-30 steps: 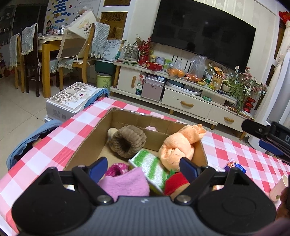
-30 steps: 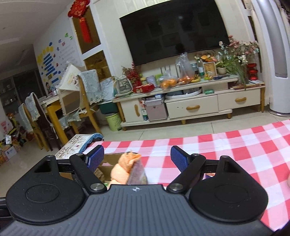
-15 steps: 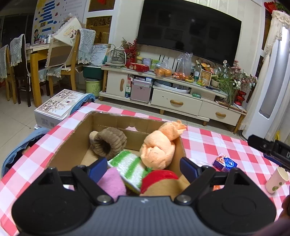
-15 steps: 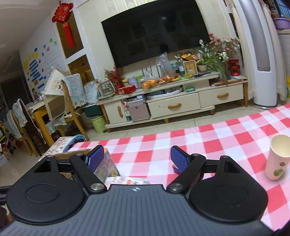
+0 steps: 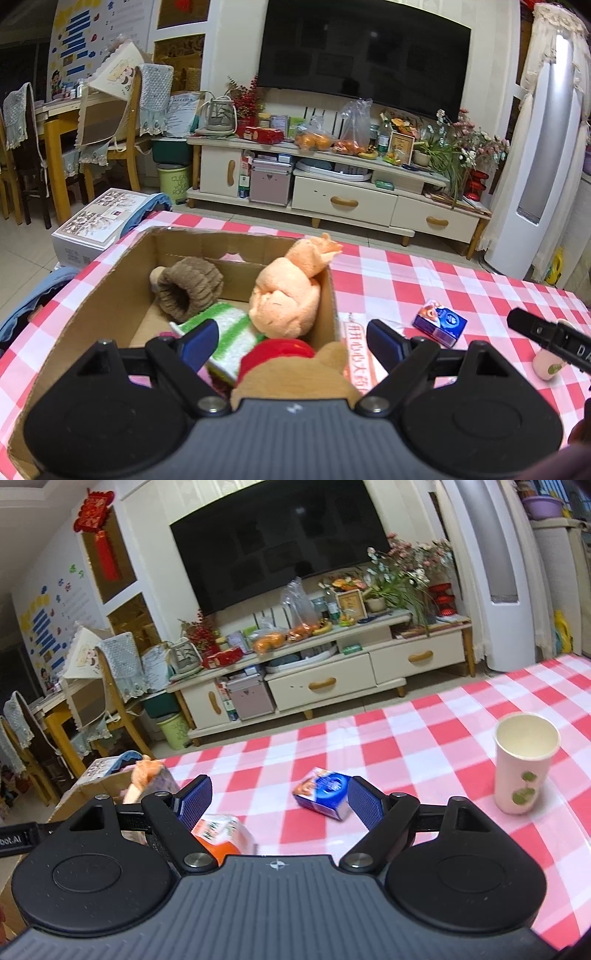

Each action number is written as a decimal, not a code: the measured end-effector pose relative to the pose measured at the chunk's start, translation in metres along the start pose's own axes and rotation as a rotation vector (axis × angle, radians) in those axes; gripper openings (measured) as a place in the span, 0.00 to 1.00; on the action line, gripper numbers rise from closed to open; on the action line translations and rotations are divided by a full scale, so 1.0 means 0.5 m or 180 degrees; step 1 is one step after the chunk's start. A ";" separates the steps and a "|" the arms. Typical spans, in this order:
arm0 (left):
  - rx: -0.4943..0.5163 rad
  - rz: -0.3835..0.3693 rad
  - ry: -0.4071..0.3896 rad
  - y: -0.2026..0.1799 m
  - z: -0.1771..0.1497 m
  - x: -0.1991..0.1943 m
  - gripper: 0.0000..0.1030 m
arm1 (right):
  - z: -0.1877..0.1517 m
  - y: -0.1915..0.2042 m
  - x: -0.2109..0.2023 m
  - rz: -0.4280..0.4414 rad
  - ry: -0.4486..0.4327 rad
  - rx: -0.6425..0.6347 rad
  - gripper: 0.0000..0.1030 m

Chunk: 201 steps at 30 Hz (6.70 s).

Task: Organize soft objects
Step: 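Move both open tools back over the table toward the white bundle and tissue pack, then grasp the white floral cloth bundle with the right tool while the left tool grasps the blue tissue pack, then carry tissue pack into the box and open left tool while right tool drops white bundle there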

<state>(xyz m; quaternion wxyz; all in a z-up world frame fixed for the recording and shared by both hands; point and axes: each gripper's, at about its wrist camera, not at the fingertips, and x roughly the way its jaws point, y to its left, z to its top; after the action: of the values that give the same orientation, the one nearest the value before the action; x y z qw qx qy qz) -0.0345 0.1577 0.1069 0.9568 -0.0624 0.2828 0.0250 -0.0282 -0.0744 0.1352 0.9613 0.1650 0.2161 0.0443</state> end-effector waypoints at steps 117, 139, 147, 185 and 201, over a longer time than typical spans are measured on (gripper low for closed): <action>0.0474 -0.0210 0.0517 -0.413 -0.135 0.254 0.65 | -0.078 -0.262 0.032 -0.0516 0.0563 -0.0441 0.85; 0.0676 -0.0561 0.0664 -0.356 -0.230 0.089 0.65 | -0.106 -0.253 -0.008 -0.0667 0.0468 -0.0246 0.84; 0.0720 -0.0703 0.0554 -0.324 -0.232 0.022 0.65 | -0.120 -0.262 -0.047 -0.0678 0.0488 0.0088 0.83; 0.0681 -0.0633 -0.0363 -0.163 -0.067 -0.145 0.65 | -0.081 -0.046 -0.183 -0.0512 0.0288 -0.0268 0.83; 0.0368 -0.0200 -0.0508 -0.044 -0.005 -0.116 0.66 | -0.029 0.088 -0.148 -0.0118 0.0184 -0.0513 0.83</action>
<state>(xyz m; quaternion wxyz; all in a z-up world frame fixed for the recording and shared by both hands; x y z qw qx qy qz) -0.0823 0.1347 0.1388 0.9786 -0.0137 0.2045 -0.0165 -0.1017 -0.0402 0.1672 0.9655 0.0818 0.2426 0.0484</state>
